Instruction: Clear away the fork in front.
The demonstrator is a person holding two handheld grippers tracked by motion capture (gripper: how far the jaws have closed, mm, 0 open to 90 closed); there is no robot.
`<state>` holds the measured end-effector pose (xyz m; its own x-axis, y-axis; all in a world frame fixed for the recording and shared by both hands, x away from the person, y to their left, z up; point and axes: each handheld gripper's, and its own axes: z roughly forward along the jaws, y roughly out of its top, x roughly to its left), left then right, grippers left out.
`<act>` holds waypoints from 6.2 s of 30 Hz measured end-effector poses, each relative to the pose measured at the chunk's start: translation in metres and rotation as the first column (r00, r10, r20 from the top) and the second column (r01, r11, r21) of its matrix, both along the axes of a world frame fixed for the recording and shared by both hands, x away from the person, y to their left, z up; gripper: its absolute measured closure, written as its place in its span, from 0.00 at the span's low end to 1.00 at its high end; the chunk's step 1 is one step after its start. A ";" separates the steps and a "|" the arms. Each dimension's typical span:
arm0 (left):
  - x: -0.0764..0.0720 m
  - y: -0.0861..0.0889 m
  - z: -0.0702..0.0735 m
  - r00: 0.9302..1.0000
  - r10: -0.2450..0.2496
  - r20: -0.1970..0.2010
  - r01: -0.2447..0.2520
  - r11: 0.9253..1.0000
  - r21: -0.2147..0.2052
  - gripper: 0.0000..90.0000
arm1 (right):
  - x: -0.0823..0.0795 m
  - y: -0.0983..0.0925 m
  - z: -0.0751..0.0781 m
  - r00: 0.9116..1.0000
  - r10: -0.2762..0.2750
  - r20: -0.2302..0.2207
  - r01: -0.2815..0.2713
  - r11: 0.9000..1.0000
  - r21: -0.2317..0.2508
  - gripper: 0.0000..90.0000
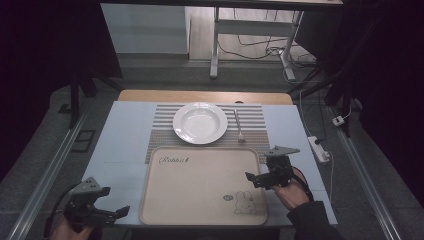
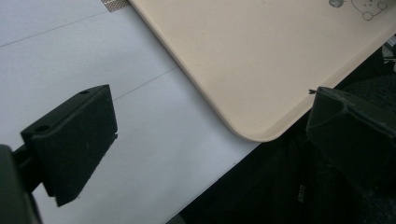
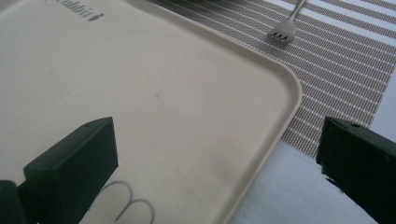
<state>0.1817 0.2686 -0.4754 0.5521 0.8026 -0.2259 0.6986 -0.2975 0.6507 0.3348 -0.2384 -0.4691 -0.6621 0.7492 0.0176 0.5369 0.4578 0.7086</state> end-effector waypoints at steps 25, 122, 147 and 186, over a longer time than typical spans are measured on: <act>0.000 0.000 0.000 1.000 -0.003 -0.002 0.003 1.000 -0.002 0.03 | 0.079 0.031 -0.014 0.998 -0.066 0.020 0.068 0.989 -0.128 0.00; 0.027 -0.024 0.003 0.974 -0.212 0.076 0.213 0.977 -0.009 0.00 | -0.043 0.016 0.027 0.947 0.317 0.046 -0.315 0.948 -0.045 0.99; 0.073 -0.080 0.000 0.908 -0.417 0.049 0.415 0.909 0.045 0.00 | -0.076 0.050 0.019 0.829 0.559 -0.013 -0.559 0.829 0.036 0.99; 0.106 -0.168 -0.006 0.603 -0.798 -0.011 0.760 0.571 0.311 0.58 | -0.086 0.083 0.018 0.673 0.737 -0.070 -0.733 0.676 0.070 0.99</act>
